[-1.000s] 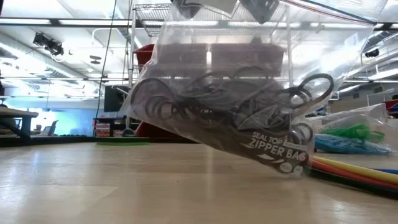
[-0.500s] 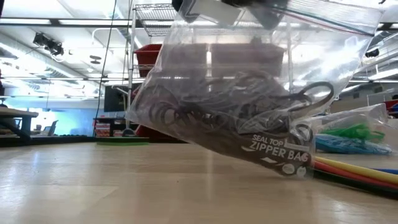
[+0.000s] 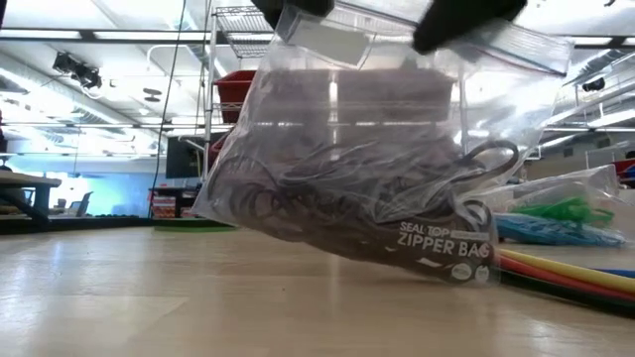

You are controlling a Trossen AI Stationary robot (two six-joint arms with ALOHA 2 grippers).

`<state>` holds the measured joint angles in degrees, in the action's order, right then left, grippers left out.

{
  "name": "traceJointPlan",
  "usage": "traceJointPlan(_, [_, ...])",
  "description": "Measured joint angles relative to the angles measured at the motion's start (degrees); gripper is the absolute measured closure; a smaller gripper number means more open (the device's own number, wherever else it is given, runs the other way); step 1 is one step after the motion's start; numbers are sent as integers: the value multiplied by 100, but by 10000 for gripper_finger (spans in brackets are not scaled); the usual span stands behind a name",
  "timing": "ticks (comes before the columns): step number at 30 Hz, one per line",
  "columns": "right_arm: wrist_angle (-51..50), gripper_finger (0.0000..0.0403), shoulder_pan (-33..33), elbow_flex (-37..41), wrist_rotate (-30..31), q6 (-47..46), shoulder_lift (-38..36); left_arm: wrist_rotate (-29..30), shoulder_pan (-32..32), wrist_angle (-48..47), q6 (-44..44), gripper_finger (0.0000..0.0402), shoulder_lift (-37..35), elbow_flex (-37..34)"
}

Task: Sort rubber bands
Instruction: Close the transparent zip bag, then put the transparent zip bag on the middle right of the table

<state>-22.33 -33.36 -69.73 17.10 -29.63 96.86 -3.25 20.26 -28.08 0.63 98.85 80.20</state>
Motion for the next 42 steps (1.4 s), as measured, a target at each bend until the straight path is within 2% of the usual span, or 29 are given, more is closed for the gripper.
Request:
traceJointPlan(17, [-1486, 403, -492, 9, -90, -1204, 9, 17, 6, -193, 10, 396, 0, 0])
traceJointPlan(22, [-1965, 402, -687, 45, -336, -1572, 40, -46, 28, -285, 18, 396, -20, -17])
traceJointPlan(27, [-2755, 402, -956, 37, 61, -2543, 26, 394, 10, -295, -151, 396, -20, -17])
traceJointPlan(33, [-2952, 402, -1526, 35, 668, -3550, 26, 1371, -74, 23, -883, 396, -33, -15])
traceJointPlan(38, [-2941, 402, -2009, 31, 1324, -4320, 25, 1840, -399, 698, -1724, 396, -33, -15])
traceJointPlan(42, [-2824, 403, -2254, 104, 1645, -4925, 44, 1913, -834, 1446, -2250, 396, -33, -9])
